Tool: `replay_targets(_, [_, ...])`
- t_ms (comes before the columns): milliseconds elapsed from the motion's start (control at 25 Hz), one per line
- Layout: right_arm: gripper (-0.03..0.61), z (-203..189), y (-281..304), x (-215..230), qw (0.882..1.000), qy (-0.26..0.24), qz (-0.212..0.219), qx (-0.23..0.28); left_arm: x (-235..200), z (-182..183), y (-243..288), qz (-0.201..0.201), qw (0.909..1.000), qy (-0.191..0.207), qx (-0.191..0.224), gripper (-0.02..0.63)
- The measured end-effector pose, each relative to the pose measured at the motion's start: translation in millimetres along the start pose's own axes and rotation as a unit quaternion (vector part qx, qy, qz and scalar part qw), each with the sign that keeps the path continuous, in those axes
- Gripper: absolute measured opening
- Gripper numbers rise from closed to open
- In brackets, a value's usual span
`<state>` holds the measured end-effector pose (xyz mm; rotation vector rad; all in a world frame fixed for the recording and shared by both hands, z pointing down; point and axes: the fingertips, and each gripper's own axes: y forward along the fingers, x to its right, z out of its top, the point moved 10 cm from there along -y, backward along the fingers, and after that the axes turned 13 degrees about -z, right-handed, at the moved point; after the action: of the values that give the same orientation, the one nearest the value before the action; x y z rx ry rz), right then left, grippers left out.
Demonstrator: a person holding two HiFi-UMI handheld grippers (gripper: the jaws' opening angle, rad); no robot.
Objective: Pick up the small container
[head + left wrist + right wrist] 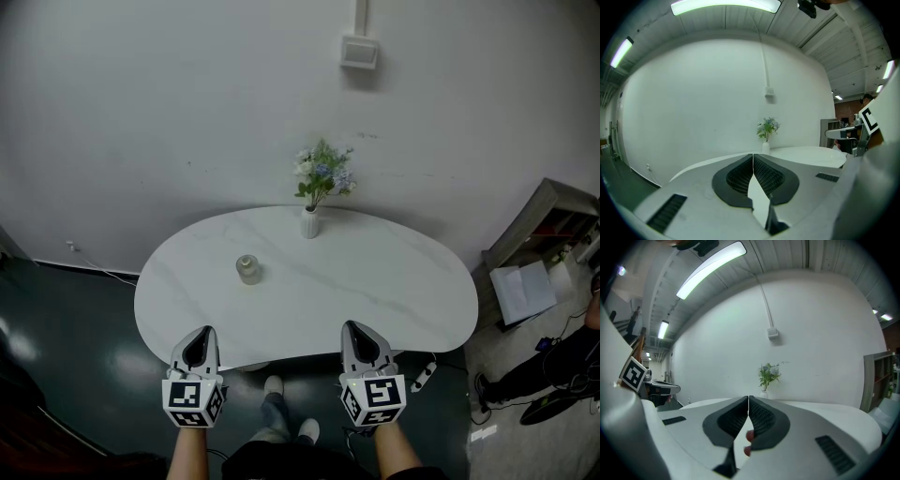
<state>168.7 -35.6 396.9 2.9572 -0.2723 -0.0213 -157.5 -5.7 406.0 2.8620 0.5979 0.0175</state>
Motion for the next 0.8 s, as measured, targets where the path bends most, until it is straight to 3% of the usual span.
replay_targets(800, [0.066,-8.6,77.2,-30.7,0.999,-0.018,0.003,-0.038,-54.3,-13.2,71.7,-0.031,0.9991,-0.021,-0.019,0.014])
